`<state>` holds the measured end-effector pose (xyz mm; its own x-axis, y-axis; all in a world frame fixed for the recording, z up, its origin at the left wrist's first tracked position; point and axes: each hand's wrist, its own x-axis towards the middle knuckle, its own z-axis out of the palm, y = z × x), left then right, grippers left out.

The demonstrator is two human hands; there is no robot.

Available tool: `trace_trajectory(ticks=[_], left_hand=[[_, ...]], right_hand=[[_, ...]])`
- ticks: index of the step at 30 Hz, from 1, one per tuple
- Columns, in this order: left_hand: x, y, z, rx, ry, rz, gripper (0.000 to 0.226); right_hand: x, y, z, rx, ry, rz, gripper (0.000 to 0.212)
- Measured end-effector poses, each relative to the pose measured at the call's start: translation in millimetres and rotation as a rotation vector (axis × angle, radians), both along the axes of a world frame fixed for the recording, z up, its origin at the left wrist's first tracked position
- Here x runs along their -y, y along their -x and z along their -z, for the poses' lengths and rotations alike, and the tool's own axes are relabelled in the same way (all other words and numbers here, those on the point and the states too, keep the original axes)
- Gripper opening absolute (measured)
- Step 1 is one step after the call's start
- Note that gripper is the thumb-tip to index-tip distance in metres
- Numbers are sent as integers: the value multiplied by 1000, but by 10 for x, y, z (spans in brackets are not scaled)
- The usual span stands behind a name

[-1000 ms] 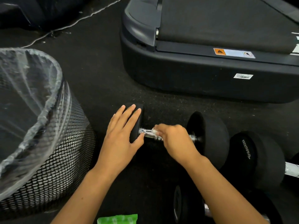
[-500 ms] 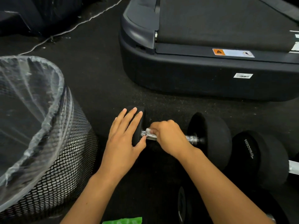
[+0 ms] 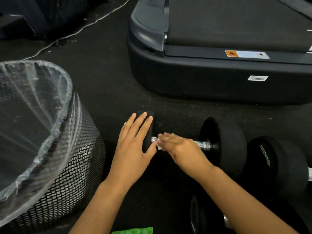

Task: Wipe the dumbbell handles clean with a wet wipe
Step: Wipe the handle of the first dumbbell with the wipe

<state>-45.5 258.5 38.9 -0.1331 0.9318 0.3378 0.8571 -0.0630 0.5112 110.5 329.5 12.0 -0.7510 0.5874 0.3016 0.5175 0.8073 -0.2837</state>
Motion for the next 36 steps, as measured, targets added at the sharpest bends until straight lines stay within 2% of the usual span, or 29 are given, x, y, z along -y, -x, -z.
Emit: trace_trajectory(ticks=[3,7,11,14,20,23,26,28,33,36], left_hand=[[3,0,8,-7,-17,-3,66],[9,4,15,-1,-20,-5,61],[3,0,20,-2,-25,-13,60],[3,-3,15,9,-23,-15,60],[1,-8,9,5,-8,-15,64],[9,-4,-1,17,2,-10,65],[18,-3,-7,12,6,-8,66],[11,-12,-11,7,12,-19,67],[24,-13,-19,30,11,-11,67],[30,-13,-14,9,8,-21,68]], right_hand=[[-5,99,40,-21,8,53,35],[60,45,109,-38,-55,13,39],[58,143,64,-78,-41,117,34],[118,149,118,-71,-76,96,36],[56,268,40,-47,51,199,29],[73,151,34,-7,37,146,30],[-22,93,-89,9,153,255,16],[-53,203,-125,55,238,331,24],[-63,58,-153,127,283,363,22],[-160,50,-206,103,355,440,30]])
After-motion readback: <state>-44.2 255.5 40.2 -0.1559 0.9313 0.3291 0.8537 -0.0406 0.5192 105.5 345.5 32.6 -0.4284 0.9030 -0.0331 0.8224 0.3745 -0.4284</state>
